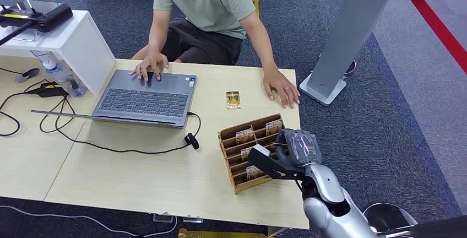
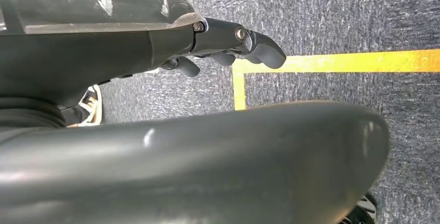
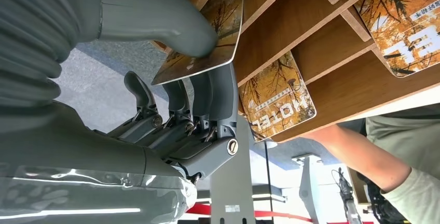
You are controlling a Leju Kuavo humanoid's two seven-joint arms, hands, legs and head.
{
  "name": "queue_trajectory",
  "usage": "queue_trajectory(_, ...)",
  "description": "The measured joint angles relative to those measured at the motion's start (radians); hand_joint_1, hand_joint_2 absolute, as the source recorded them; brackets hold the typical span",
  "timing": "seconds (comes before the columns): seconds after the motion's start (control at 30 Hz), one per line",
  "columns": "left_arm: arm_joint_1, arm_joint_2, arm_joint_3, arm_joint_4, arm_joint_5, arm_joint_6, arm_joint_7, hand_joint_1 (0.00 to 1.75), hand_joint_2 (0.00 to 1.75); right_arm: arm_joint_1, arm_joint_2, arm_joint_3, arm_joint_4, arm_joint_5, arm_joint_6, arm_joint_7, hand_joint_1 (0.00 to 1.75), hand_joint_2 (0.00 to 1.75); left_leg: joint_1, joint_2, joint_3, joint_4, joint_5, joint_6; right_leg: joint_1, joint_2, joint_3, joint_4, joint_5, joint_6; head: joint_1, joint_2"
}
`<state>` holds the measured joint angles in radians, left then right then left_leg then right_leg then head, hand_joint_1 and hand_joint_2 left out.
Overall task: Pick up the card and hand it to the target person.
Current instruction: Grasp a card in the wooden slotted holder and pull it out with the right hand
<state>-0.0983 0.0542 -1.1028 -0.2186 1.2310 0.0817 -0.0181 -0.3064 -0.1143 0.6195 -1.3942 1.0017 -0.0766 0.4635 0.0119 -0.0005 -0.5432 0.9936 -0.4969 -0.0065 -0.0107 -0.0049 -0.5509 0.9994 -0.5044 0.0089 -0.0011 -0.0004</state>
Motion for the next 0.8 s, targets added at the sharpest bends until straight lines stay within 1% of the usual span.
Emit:
queue_trajectory(0.3,0.000,0.001,0.000,0.000,0.010,0.002,0.003,0.00,0.00,0.000,0.002,0.001,-0.006,0.001,-0.002,-0.006,1.38,1.75,0.000,0.000,0.000,0.000,0.000,0.000,0.000,0.000,0.000,0.000,0.000,0.000,0.000,0.000)
queue_trajectory(0.47,0.000,0.001,0.000,0.000,0.011,0.002,0.004,0.00,0.00,-0.001,0.005,0.002,-0.016,0.004,-0.010,-0.026,1.38,1.75,0.000,0.000,0.000,0.000,0.000,0.000,0.000,0.000,0.000,0.000,0.000,0.000,0.000,0.000)
queue_trajectory(0.63,0.000,0.001,0.000,0.000,0.011,0.002,0.005,0.00,0.00,-0.019,0.009,0.010,-0.069,0.014,-0.016,-0.038,1.38,1.75,0.000,0.000,0.000,0.000,0.000,0.000,0.000,0.000,0.000,0.000,0.000,0.000,-0.001,0.000)
queue_trajectory(0.8,0.000,0.001,-0.001,0.000,0.003,0.002,0.001,0.00,0.00,-0.066,0.011,0.019,-0.143,0.015,-0.005,-0.036,1.38,1.75,0.000,0.000,0.000,0.000,0.001,0.000,0.000,0.000,0.000,0.000,0.000,0.000,0.000,0.000)
